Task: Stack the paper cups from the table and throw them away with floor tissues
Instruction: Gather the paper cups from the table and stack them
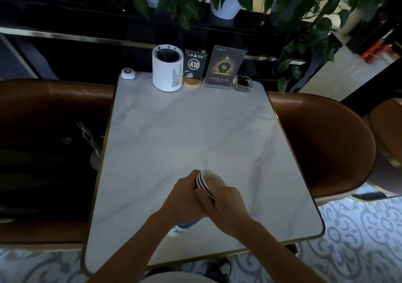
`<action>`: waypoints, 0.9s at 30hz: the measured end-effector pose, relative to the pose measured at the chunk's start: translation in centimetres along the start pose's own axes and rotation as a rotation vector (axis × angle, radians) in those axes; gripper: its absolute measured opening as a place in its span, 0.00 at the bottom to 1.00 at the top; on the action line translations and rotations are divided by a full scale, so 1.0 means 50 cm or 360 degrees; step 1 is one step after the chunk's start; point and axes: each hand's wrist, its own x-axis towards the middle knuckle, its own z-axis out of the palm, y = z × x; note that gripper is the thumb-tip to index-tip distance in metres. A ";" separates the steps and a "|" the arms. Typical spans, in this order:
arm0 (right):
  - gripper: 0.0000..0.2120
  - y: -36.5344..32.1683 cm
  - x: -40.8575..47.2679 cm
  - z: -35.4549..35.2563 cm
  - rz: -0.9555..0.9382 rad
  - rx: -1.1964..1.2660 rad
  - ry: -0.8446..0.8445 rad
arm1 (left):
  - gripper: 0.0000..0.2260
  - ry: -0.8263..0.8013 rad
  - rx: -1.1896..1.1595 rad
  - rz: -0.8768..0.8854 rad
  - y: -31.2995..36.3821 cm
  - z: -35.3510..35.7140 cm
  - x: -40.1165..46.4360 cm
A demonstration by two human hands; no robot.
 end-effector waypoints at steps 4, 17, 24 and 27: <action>0.22 0.000 -0.012 -0.001 -0.0038 0.0026 0.0012 | 0.27 -0.0013 0.0010 0.0017 0.002 0.006 -0.014; 0.17 0.048 -0.078 0.004 0.0266 0.0170 0.0263 | 0.32 -0.0273 -0.0046 0.0012 -0.057 0.032 -0.058; 0.22 0.105 -0.133 -0.032 0.0445 0.0343 0.0482 | 0.23 -0.0185 -0.0225 -0.0180 -0.104 0.068 -0.108; 0.24 0.137 -0.160 -0.044 0.0503 0.0440 0.0551 | 0.19 -0.0068 -0.0481 -0.0252 -0.101 0.098 -0.128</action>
